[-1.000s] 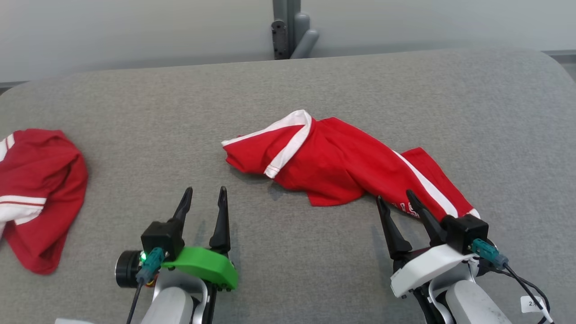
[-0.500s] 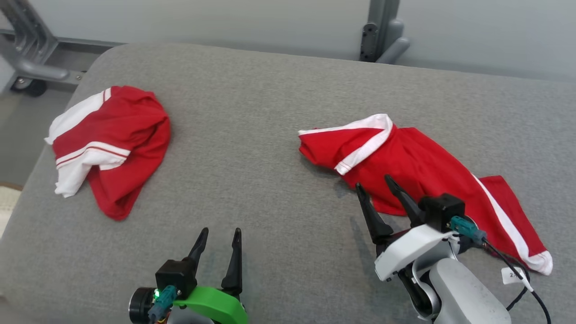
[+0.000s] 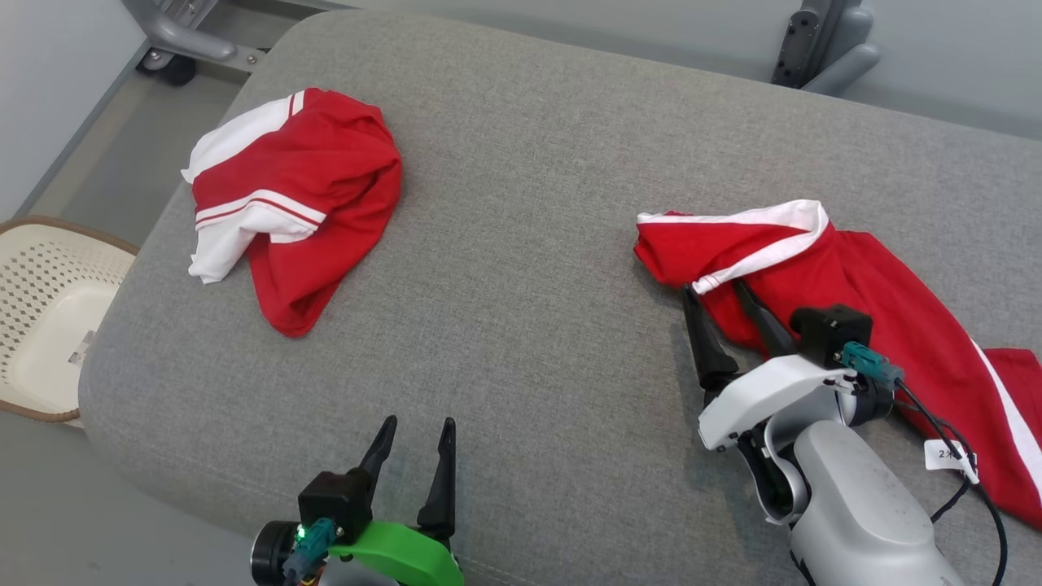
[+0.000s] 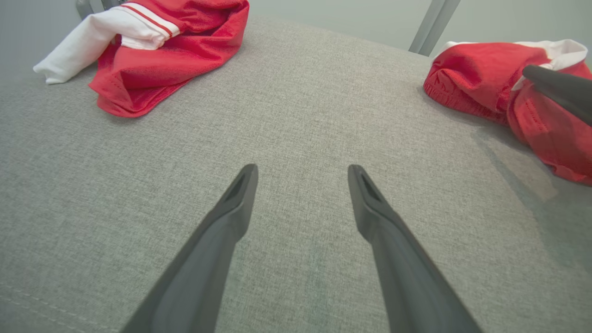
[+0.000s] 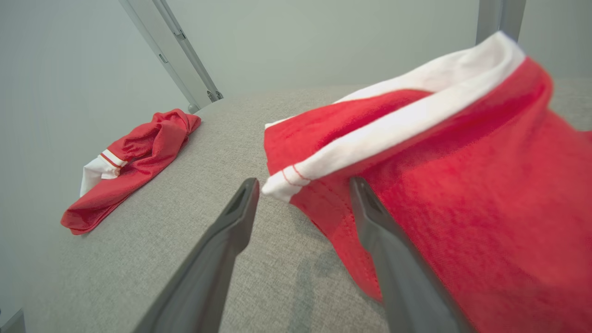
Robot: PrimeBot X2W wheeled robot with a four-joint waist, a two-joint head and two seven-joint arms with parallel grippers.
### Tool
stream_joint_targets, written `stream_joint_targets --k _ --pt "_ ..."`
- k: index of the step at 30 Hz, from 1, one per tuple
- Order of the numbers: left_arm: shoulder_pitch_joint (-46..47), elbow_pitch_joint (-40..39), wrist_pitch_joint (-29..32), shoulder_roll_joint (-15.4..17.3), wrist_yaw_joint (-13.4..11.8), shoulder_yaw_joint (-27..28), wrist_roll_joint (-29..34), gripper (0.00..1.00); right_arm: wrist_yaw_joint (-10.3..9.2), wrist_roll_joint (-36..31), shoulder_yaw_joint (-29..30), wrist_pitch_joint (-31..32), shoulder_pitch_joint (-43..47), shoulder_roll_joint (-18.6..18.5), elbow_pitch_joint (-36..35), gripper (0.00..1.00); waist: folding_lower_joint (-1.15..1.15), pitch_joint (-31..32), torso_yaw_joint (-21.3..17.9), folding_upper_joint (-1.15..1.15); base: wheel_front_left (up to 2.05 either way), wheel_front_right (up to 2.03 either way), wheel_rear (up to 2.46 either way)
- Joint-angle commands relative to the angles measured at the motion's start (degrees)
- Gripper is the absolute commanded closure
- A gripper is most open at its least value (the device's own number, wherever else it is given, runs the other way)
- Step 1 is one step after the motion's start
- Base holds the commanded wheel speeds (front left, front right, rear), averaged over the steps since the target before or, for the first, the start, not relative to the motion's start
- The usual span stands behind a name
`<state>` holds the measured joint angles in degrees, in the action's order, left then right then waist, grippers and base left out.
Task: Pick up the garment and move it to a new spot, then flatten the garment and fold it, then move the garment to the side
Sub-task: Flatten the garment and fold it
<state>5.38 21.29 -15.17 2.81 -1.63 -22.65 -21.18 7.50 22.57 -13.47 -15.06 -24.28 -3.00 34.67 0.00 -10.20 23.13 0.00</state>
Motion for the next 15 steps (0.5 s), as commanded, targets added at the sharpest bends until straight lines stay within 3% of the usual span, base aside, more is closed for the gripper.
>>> stream_joint_targets --k 1,6,8,10,11,12,13,14,15 --pt "0.81 -0.2 0.03 0.15 -0.41 -0.29 -0.46 0.0 -0.02 -1.5 0.66 -0.16 -0.67 -0.24 0.05 0.0 0.0 -1.2 0.76 0.0 0.0 0.0 0.0" --pt "1.12 -0.28 0.03 0.15 -0.71 -0.67 -1.31 0.0 -0.02 -2.69 2.29 -0.16 0.15 -0.08 -0.17 0.0 0.0 -1.74 0.11 0.0 0.0 0.0 0.0" --pt "1.22 -0.14 0.03 0.15 -0.78 -0.72 -1.58 0.0 -0.02 -1.92 2.33 -0.16 -0.02 -0.05 -0.73 0.19 0.0 -1.81 -0.08 0.0 0.0 0.0 0.0" --pt "1.28 -0.01 0.03 0.15 -0.77 -0.75 -1.65 0.0 -0.02 -1.64 2.35 -0.16 -0.14 -0.04 -0.83 0.22 0.0 -1.87 -0.14 0.0 0.0 0.0 0.0" --pt "1.34 0.13 0.03 0.15 -0.71 -0.8 -1.63 0.0 -0.02 -1.45 2.34 -0.16 -0.27 -0.03 -0.84 0.29 0.0 -1.92 -0.16 0.0 0.0 0.0 0.0" --pt "1.42 0.24 0.03 0.15 -0.66 -0.9 -1.63 0.0 -0.02 -1.32 2.31 -0.16 -0.4 -0.04 -0.83 0.51 0.0 -1.95 -0.15 0.0 0.0 0.0 0.0" --pt "1.48 0.32 0.03 0.15 -0.67 -0.9 -1.89 0.0 -0.02 -1.16 2.25 -0.16 -0.48 -0.03 -0.87 0.64 0.0 -1.96 -0.14 0.0 0.0 0.0 0.0" --pt "1.58 0.43 0.03 0.16 -0.68 -0.95 -2.05 0.0 -0.02 -0.86 2.37 -0.16 -0.49 -0.03 -0.91 0.89 0.0 -1.95 -0.1 0.0 0.0 0.0 0.0" --pt "1.66 0.54 0.03 0.16 -0.64 -1.0 -2.13 0.0 -0.02 -0.72 2.55 -0.16 -0.46 -0.04 -0.97 1.0 0.0 -1.94 -0.06 0.0 0.0 0.0 0.0"
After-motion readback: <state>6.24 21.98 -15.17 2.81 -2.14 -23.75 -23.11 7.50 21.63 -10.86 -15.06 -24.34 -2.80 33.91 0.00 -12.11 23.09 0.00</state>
